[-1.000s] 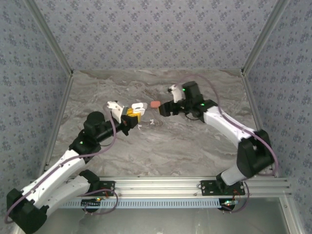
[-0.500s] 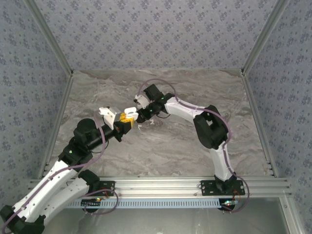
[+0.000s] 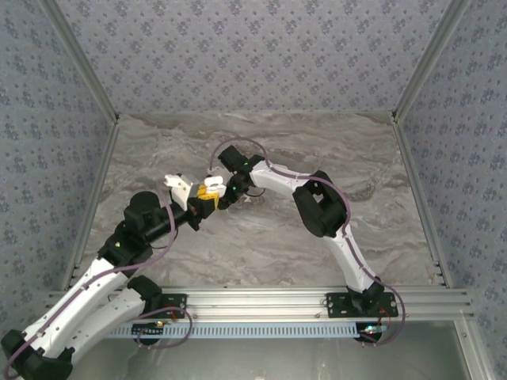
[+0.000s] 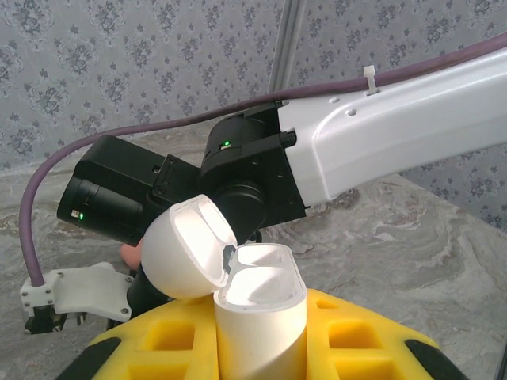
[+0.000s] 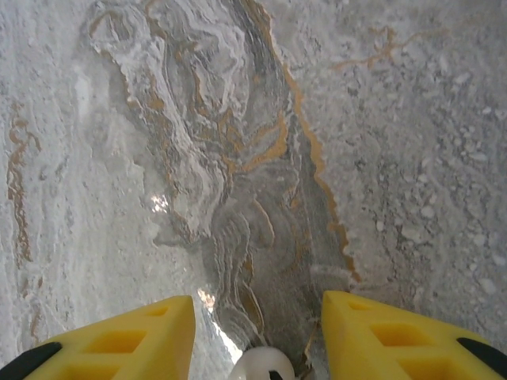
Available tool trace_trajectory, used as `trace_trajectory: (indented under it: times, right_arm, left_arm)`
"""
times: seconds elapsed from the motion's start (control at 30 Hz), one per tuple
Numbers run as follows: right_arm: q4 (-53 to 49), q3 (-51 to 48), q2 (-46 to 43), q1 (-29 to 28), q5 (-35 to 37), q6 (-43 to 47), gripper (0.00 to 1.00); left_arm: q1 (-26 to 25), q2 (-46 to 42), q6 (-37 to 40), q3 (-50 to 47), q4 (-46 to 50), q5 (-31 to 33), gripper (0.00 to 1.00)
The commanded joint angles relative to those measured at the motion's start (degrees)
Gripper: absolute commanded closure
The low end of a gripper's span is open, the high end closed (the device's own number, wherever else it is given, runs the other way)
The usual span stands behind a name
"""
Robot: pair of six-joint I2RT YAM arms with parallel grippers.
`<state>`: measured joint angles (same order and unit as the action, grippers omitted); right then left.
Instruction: Insert wireless bluetooth earbuds into charging case
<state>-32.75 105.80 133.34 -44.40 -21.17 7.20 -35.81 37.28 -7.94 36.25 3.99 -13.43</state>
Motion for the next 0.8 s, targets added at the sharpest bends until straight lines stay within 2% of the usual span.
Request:
trace_trajectory:
  times: [0.0, 0.77]
  right_arm:
    - [-4.37, 1.09, 1.03, -0.33, 0.8, 2.23, 0.53]
    - [-7.64, -4.28, -3.07, 0.11, 0.15, 4.93, 0.76]
  left_arm:
    - [-0.44, 0.03, 0.56, 0.82, -1.26, 0.61, 1.0]
    - [-0.48, 0.65, 0.03, 1.08, -1.53, 0.69, 1.0]
